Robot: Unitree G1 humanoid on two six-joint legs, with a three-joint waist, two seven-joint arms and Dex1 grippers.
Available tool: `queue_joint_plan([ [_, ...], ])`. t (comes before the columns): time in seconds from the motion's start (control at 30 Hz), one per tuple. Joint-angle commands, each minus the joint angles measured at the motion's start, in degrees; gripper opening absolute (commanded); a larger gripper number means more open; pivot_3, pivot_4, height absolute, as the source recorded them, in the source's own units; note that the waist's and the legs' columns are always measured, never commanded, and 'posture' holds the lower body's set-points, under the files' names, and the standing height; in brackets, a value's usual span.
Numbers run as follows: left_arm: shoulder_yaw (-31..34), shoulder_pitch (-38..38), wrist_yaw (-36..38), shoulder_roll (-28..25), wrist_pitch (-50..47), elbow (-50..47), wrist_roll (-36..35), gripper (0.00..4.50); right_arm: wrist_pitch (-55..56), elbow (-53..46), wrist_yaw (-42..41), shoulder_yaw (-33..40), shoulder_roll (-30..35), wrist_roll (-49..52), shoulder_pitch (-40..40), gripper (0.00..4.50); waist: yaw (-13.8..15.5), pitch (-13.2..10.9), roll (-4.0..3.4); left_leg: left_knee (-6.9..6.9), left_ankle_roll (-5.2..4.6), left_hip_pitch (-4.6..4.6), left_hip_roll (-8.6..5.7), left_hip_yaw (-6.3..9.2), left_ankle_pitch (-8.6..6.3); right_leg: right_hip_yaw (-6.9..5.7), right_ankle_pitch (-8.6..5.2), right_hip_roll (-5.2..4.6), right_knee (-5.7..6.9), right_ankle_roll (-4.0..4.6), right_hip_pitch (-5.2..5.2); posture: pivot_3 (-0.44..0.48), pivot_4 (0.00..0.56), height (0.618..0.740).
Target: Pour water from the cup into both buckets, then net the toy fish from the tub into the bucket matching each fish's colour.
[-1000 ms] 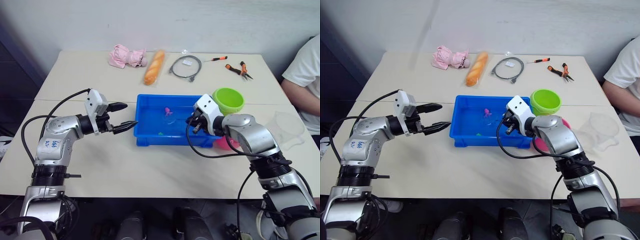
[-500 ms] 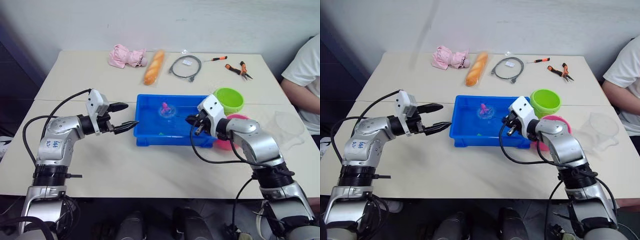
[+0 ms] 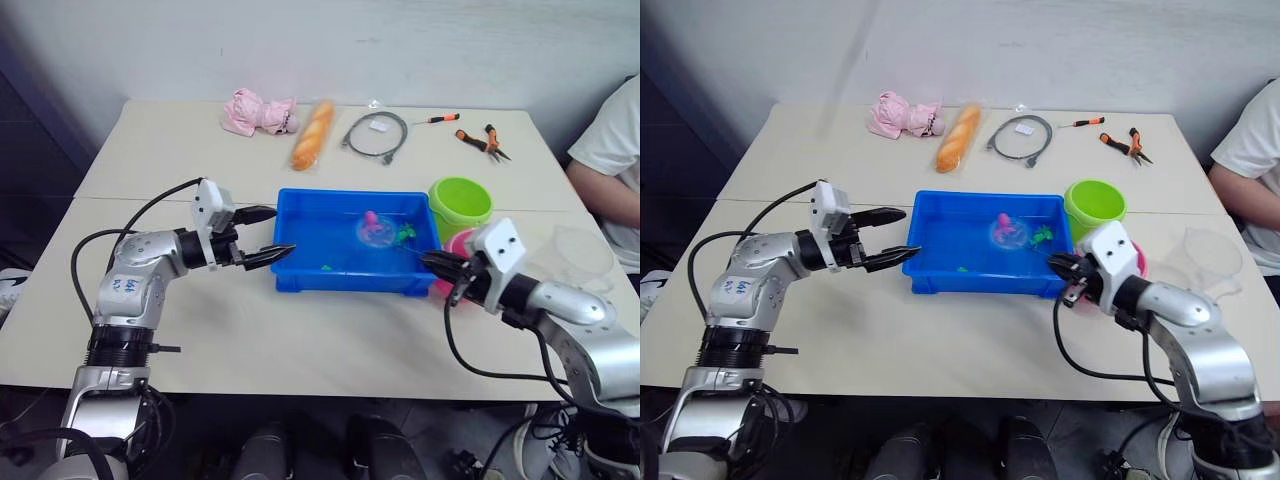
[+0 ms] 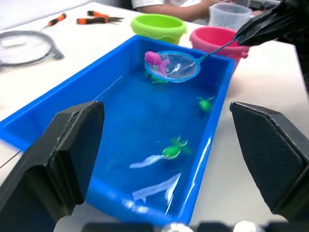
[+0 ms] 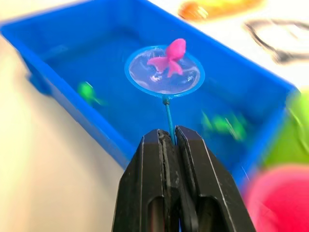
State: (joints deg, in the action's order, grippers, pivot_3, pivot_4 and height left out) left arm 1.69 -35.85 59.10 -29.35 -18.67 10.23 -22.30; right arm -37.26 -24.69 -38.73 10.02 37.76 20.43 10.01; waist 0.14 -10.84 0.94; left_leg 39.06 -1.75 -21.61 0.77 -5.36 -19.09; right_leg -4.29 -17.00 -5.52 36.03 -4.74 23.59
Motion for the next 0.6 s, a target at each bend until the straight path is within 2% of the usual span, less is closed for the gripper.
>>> queue_joint_plan([
  [0.03, 0.3, -2.5, -0.3, 1.8, 0.5, 1.3, -0.9, 4.46, 1.9, -3.0, -0.4, 2.8, 0.9, 1.6, -1.0, 0.0, -0.2, 0.0, 0.0, 0.0, 0.0, 0.03, 0.0, -0.02, 0.0, 0.03, 0.0, 0.01, -0.01, 0.0, 0.0, 0.0, 0.15, 0.738],
  [0.17, -1.7, -4.1, 1.4, 3.8, 1.5, 2.9, -0.1, 4.46, 3.1, -5.8, -0.6, 7.1, 1.2, 3.0, -5.6, 0.0, 0.0, 0.0, 0.0, -0.08, 0.04, 0.05, 0.04, -0.01, 0.02, 0.01, 0.0, 0.08, 0.03, 0.0, 0.01, 0.0, 0.15, 0.738],
  [0.4, -4.1, -6.7, 4.9, 5.8, 1.4, 4.5, -0.4, 4.46, 4.5, -13.1, -0.4, 18.9, 0.2, 7.0, -16.8, 0.0, 0.7, 0.0, 0.0, -0.01, 0.0, 0.07, 0.01, 0.01, 0.0, 0.01, 0.02, 0.06, -0.03, -0.03, -0.11, 0.0, 0.15, 0.738],
  [0.6, -5.5, -7.8, 6.4, 7.6, 1.1, 4.3, -0.5, 4.46, 10.2, -16.5, 1.5, 27.9, -4.3, 7.1, -26.2, 0.0, 1.2, 0.0, 0.0, 0.0, -0.01, 0.09, 0.01, 0.0, 0.0, 0.03, 0.02, 0.09, -0.04, -0.03, -0.1, 0.0, 0.15, 0.738],
])
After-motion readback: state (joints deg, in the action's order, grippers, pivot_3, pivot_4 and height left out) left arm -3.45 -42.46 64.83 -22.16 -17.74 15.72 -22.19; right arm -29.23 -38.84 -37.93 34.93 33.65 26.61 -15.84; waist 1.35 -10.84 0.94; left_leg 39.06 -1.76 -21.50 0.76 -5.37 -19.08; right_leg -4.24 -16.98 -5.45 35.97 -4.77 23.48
